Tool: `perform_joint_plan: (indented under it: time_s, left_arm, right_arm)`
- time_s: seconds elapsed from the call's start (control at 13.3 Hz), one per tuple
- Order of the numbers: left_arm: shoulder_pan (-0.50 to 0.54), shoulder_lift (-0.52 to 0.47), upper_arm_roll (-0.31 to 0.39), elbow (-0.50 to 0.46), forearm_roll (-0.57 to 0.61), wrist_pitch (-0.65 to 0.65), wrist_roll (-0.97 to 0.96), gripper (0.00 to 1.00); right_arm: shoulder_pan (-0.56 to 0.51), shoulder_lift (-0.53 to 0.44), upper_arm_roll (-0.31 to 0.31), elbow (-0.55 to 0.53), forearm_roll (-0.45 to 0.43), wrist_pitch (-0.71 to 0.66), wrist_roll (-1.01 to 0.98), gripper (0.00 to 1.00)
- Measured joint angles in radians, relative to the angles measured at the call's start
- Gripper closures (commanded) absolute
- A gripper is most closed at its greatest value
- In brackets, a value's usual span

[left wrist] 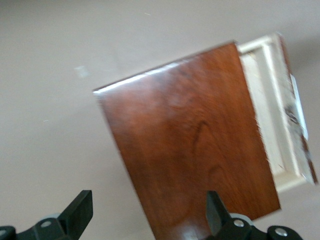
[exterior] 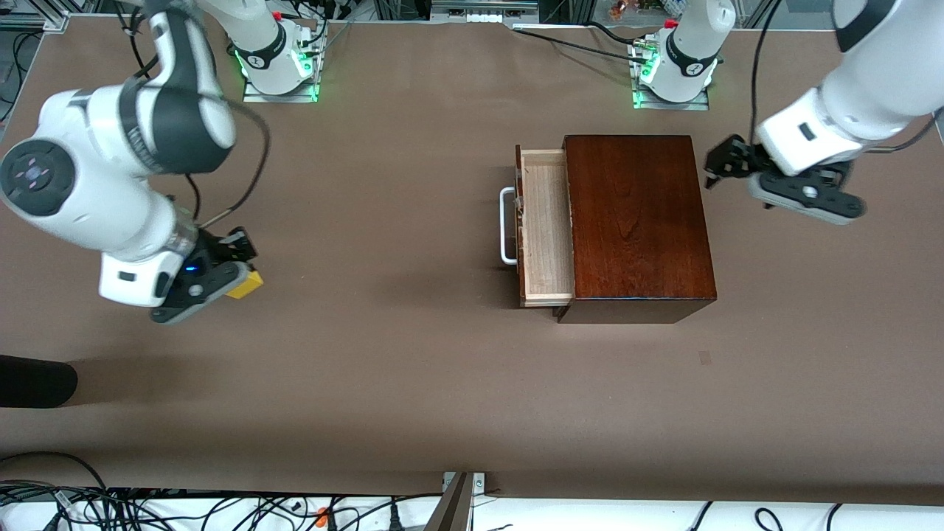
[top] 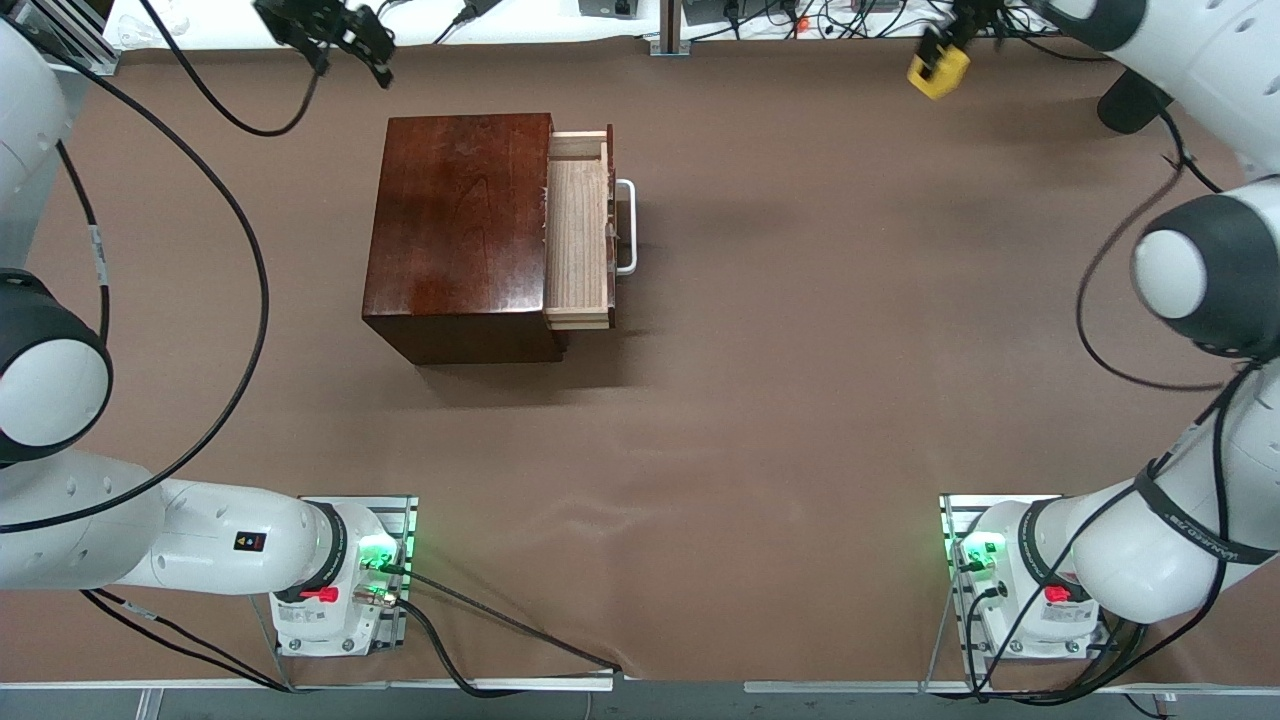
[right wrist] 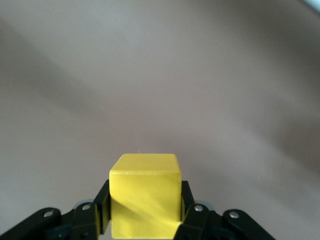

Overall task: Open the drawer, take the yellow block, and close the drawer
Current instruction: 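Carry the cube with the right gripper while the left gripper reaches the drawer, then lower the cube with the right gripper while the left gripper pushes the drawer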

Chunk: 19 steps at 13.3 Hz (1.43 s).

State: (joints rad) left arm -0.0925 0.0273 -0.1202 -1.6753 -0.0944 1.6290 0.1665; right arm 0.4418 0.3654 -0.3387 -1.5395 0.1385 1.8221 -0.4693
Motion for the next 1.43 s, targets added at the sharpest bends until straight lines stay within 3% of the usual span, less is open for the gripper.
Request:
perform_joint_plan:
  time_s: [0.38,0.53,0.75,0.9,1.12,1.35,1.43]
  left_arm:
    - [-0.006,0.134,-0.159,0.007,-0.03,0.021,0.11,0.0]
    - [-0.01,0.196,-0.263,0.026,-0.031,0.102,0.174,0.0]
    - [-0.027,0.305,-0.378,0.034,-0.03,0.282,0.264,0.0]
    - [-0.11,0.41,-0.401,0.036,-0.014,0.415,0.364,0.0]
    - [-0.192,0.49,-0.403,0.038,0.149,0.57,0.461,0.0]
    - [-0.224,0.568,-0.403,0.039,0.207,0.656,0.573,0.0]
    - [-0.223,0.59,-0.402,0.04,0.208,0.67,0.615,0.0]
  right_arm:
    - [-0.157,-0.04,0.07,-0.313,0.001,0.258,0.066,1.0]
    - [-0.163,-0.045,0.084,-0.425,0.001,0.402,0.117,1.0]
    - [-0.164,-0.029,0.12,-0.511,0.001,0.508,0.237,1.0]
    - [-0.163,0.004,0.162,-0.542,0.0,0.62,0.365,1.0]
    - [-0.163,0.078,0.183,-0.573,0.0,0.769,0.446,1.0]
    - [-0.164,0.091,0.185,-0.576,0.001,0.786,0.467,0.99]
    - [-0.164,0.091,0.185,-0.576,0.0,0.787,0.467,0.9]
